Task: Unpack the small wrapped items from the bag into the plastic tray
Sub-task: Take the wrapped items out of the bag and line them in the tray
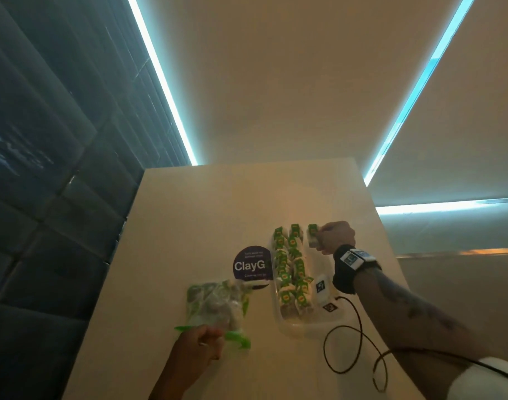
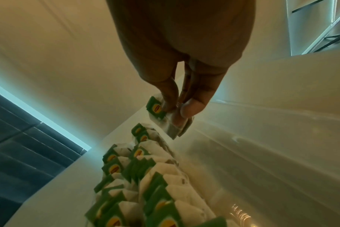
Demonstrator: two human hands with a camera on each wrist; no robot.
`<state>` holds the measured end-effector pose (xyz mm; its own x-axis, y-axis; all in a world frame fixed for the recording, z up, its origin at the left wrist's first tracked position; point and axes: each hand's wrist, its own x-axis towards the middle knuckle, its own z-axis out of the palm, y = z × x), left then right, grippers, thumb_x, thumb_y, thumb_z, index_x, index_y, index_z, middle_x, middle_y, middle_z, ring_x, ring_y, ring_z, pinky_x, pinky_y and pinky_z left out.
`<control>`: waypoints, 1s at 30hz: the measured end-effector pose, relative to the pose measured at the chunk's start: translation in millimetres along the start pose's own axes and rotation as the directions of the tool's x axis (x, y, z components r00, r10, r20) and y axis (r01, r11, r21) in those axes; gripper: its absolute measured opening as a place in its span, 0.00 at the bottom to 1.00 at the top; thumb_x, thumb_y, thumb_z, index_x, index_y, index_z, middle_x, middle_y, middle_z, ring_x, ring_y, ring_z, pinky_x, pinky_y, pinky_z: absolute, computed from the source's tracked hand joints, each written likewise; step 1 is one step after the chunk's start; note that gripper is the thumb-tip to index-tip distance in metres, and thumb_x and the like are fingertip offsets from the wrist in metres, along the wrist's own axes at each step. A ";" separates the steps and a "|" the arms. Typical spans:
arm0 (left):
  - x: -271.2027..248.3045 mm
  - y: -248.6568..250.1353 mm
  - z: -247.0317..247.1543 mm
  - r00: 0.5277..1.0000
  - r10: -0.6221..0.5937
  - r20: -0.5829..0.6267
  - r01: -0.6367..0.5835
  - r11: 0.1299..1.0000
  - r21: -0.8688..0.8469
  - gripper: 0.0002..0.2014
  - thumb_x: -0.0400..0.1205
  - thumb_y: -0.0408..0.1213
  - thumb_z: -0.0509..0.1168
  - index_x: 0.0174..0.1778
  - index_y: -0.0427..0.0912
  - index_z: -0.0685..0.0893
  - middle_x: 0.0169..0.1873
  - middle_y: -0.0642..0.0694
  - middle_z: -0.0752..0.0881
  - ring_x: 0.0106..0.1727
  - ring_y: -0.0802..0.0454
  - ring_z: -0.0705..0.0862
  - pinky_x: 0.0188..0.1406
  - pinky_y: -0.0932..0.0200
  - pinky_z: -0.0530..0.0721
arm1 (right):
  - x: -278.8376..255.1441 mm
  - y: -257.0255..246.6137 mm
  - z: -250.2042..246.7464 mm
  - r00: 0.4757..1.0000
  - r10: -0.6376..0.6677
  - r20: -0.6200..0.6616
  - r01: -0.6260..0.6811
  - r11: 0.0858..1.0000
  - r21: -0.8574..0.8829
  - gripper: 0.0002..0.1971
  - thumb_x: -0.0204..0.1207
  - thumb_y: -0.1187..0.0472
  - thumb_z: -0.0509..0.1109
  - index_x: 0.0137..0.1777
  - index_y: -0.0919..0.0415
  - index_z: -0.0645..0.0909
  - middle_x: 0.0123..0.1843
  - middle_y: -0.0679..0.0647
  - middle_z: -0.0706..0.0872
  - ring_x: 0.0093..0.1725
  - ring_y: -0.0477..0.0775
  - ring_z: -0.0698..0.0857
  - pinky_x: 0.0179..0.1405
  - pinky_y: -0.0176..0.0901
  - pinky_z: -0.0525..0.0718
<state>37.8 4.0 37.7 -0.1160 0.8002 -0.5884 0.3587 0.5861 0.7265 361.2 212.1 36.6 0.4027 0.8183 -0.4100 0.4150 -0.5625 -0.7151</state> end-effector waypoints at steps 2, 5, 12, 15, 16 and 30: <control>-1.1 -1.1 -2.0 1.000 -0.030 0.004 0.030 0.999 0.024 0.03 0.72 0.35 0.76 0.35 0.48 0.92 0.21 0.52 0.87 0.20 0.65 0.79 0.27 0.68 0.77 | 6.5 -0.3 5.8 1.000 0.016 0.008 -0.016 1.000 -0.011 0.08 0.72 0.57 0.80 0.41 0.61 0.87 0.36 0.63 0.91 0.34 0.61 0.92 0.38 0.55 0.92; -0.7 -6.9 -3.4 0.998 -0.061 0.009 0.060 0.995 0.084 0.04 0.61 0.51 0.71 0.28 0.64 0.91 0.25 0.56 0.89 0.29 0.66 0.83 0.40 0.64 0.80 | 16.3 2.6 14.9 1.000 0.029 0.002 -0.029 0.997 -0.070 0.08 0.70 0.54 0.80 0.40 0.59 0.88 0.38 0.61 0.92 0.36 0.62 0.92 0.42 0.56 0.92; -2.4 -11.4 3.8 0.991 -0.135 0.002 0.135 0.988 0.069 0.08 0.52 0.59 0.71 0.25 0.68 0.89 0.32 0.56 0.92 0.38 0.58 0.88 0.51 0.58 0.85 | 24.8 3.7 31.5 1.000 -0.002 -0.007 0.001 0.985 -0.171 0.09 0.74 0.56 0.74 0.46 0.62 0.90 0.46 0.63 0.91 0.44 0.64 0.90 0.51 0.58 0.90; -1.0 -16.4 4.2 0.990 -0.138 -0.002 0.137 0.989 0.061 0.13 0.48 0.63 0.68 0.26 0.70 0.89 0.34 0.54 0.93 0.39 0.58 0.87 0.51 0.58 0.84 | 23.1 4.4 34.3 1.000 0.009 -0.003 -0.009 0.971 -0.237 0.14 0.78 0.55 0.69 0.49 0.67 0.87 0.51 0.66 0.89 0.48 0.67 0.88 0.52 0.57 0.89; -0.5 -18.5 4.0 0.991 -0.133 0.000 0.132 0.989 0.071 0.13 0.48 0.63 0.68 0.26 0.71 0.89 0.34 0.54 0.93 0.39 0.59 0.87 0.52 0.58 0.85 | 22.2 4.7 34.9 1.000 0.023 0.008 -0.020 0.966 -0.258 0.14 0.78 0.54 0.68 0.50 0.67 0.85 0.53 0.66 0.87 0.49 0.68 0.87 0.52 0.57 0.89; 3.2 -30.0 4.1 0.996 -0.085 -0.007 0.085 0.993 0.087 0.12 0.49 0.62 0.68 0.27 0.73 0.88 0.35 0.59 0.92 0.43 0.57 0.90 0.55 0.55 0.86 | 11.4 5.6 46.5 0.992 0.037 0.117 0.008 0.933 -0.360 0.21 0.81 0.52 0.67 0.61 0.71 0.79 0.64 0.68 0.80 0.66 0.69 0.79 0.67 0.60 0.80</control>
<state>30.4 -11.5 12.6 -0.1526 0.7487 -0.6451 0.4267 0.6387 0.6403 330.2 223.8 1.6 0.3197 0.8054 -0.4992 0.6842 -0.5607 -0.4664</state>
